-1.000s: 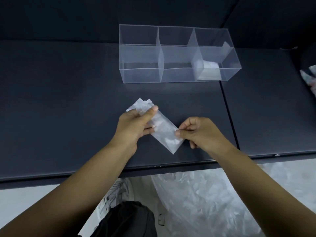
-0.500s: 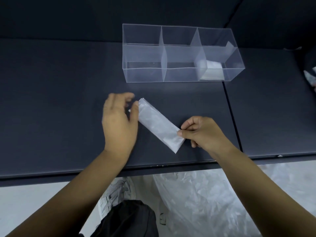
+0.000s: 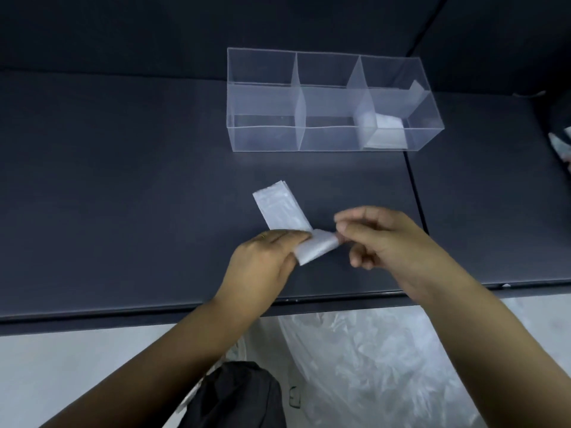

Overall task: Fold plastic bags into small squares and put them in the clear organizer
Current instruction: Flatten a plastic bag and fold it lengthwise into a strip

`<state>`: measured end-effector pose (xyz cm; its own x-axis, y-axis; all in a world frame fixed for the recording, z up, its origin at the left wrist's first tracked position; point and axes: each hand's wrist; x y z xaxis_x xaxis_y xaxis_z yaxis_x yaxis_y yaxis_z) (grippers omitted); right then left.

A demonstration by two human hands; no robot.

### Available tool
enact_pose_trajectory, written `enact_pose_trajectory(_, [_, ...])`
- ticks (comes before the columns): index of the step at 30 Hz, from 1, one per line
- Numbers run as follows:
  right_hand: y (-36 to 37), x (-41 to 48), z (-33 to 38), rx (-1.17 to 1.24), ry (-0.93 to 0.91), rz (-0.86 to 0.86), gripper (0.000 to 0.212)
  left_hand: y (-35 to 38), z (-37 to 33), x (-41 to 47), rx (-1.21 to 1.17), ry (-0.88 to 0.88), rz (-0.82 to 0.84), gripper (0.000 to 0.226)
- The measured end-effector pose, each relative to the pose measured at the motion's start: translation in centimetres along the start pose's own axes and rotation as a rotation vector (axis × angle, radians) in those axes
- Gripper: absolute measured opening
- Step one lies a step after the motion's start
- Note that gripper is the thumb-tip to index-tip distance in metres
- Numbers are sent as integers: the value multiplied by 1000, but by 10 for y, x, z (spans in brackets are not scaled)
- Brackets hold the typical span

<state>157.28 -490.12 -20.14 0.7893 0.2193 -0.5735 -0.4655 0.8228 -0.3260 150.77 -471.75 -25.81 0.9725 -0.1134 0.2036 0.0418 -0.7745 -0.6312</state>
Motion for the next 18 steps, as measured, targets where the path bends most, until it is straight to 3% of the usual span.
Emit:
enact_pose_trajectory(3, [-6, 5, -2, -106, -222, 23, 51, -10, 4, 8, -80, -94, 41, 13])
enact_pose_trajectory(5, [-1, 14, -6, -159, -263, 120, 59, -12, 11, 14, -168, -152, 47, 20])
enact_pose_trajectory(7, [9, 25, -9, -167, -252, 151, 48, -14, 18, 19, -308, -242, 40, 30])
enact_pose_trajectory(10, [25, 39, -8, -141, -197, 24, 17, -14, 22, 26, -476, -416, -7, 37])
enact_pose_trajectory(14, [34, 52, -5, -150, -125, -122, 8, -16, 22, 37, -763, -631, -133, 24])
enact_pose_trajectory(16, [37, 55, -1, -144, -82, -149, 9, -18, 24, 35, -587, -558, -274, 16])
enact_pose_trajectory(18, [39, 58, 3, -162, -53, -154, 12, -20, 25, 29, -225, -335, -401, 21])
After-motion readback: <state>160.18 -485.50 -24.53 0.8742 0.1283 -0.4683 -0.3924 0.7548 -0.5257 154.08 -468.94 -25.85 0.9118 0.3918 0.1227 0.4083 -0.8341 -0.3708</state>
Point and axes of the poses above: each hand's wrist, its own x-axis towards the middle knuckle, its own y-axis out of the palm, z = x × y, and after that the axes turned 11 degrees about -x, right-handed
